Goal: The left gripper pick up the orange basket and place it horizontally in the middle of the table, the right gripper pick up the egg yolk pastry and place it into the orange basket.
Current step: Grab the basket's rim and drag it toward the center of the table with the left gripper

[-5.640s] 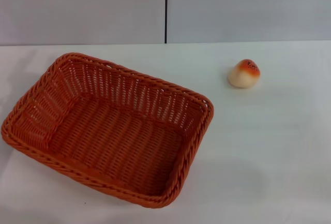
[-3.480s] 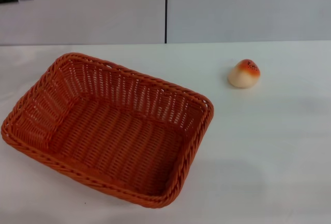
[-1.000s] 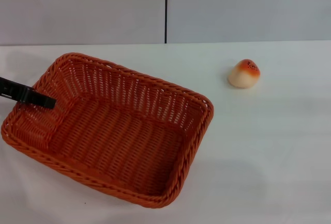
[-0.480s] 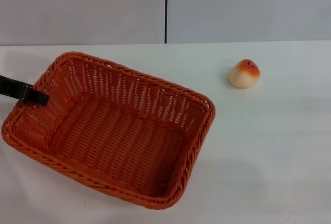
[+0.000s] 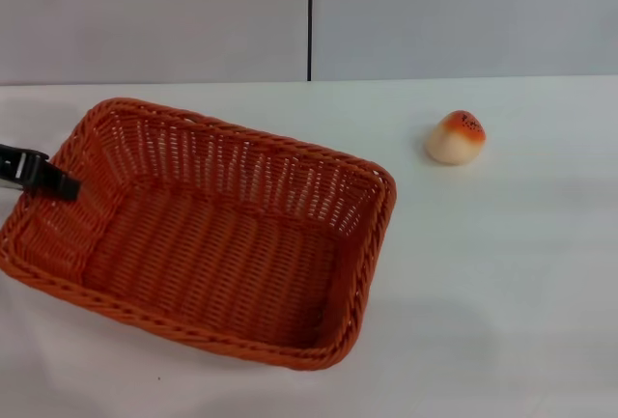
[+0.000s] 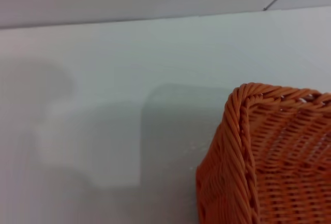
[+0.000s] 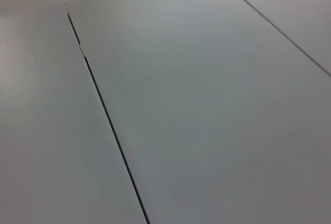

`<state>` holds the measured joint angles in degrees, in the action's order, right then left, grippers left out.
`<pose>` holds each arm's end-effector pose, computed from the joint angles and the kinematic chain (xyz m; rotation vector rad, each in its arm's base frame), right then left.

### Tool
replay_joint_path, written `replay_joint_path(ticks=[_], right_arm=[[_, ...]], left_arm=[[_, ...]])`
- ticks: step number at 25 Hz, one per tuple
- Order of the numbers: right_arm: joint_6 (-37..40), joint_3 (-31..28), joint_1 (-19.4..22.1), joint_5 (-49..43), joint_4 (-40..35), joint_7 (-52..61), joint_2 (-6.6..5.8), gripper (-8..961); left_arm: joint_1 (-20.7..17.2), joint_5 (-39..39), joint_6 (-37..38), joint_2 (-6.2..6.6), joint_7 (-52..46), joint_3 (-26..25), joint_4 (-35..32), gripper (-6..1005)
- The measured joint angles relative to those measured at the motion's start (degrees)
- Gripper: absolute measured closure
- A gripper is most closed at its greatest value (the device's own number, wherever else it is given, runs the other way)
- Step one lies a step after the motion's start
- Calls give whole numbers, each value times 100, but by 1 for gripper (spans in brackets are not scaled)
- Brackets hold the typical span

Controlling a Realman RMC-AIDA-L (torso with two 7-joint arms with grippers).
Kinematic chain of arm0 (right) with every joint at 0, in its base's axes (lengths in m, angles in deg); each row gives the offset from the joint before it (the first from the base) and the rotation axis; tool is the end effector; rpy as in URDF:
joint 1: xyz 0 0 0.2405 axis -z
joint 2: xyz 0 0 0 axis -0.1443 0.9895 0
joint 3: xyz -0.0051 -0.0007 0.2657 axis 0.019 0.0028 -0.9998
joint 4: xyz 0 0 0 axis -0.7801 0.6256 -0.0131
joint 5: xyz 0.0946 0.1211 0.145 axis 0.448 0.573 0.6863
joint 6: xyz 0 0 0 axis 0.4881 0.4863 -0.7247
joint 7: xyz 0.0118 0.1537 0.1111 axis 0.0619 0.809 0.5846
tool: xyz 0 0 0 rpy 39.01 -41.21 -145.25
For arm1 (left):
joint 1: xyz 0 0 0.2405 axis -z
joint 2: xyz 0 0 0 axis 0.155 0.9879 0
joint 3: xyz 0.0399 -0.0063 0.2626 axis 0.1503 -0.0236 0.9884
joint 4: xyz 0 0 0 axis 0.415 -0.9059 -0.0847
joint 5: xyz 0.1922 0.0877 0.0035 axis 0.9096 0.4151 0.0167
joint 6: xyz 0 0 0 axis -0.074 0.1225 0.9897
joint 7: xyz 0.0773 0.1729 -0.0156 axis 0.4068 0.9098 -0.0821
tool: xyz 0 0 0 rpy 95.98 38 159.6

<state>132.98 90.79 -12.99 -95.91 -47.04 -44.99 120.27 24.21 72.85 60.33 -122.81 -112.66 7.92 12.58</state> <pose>0.3346 0.2948 0.1179 -0.9624 0.3575 1.3027 -0.2940 0.3572 0.0596 -2.2656 -1.5977 0.1474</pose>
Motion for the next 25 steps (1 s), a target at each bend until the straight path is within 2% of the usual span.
replay_joint_path(ticks=[3, 6, 8, 9, 12, 14, 17, 20, 21, 22, 23, 25], right_arm=[[-82, 0, -5, 0, -43, 0, -5, 367], [-238, 0, -10, 0, -103, 0, -7, 367], [-313, 0, -21, 0, -126, 0, -9, 367], [-353, 0, -26, 0, -146, 0, -14, 366], [-375, 0, -35, 0, -160, 0, -19, 366], [-384, -11, -41, 0, -164, 0, -23, 366], [-424, -64, -49, 0, -165, 0, -30, 367], [-457, -79, -58, 0, -166, 0, -34, 367], [-477, -79, -62, 0, -168, 0, -34, 367], [-494, -80, -65, 0, -170, 0, -34, 367], [-510, -80, -70, 0, -172, 0, -35, 367], [-541, -80, -86, 0, -174, 0, -35, 366]], left_arm=[[23, -30, 240, 4, -242, -263, -167, 844], [52, -191, 533, -71, -446, -767, -463, 844], [47, -266, 583, -89, -510, -867, -522, 844], [-27, -567, 656, -141, -754, -1078, -702, 844], [-108, -773, 680, -205, -902, -1236, -786, 843], [-193, -818, 682, -302, -911, -1334, -813, 843], [-417, -1000, 577, -432, -910, -1309, -838, 843], [-763, -1447, 322, -460, -991, -1123, -819, 843], [-763, -1447, 322, -460, -991, -1123, -819, 843], [-1086, -1812, 32, -453, -1070, -817, -762, 843], [-1086, -1812, 32, -453, -1070, -817, -762, 843], [-1373, -2084, -195, -448, -1114, -484, -715, 844]])
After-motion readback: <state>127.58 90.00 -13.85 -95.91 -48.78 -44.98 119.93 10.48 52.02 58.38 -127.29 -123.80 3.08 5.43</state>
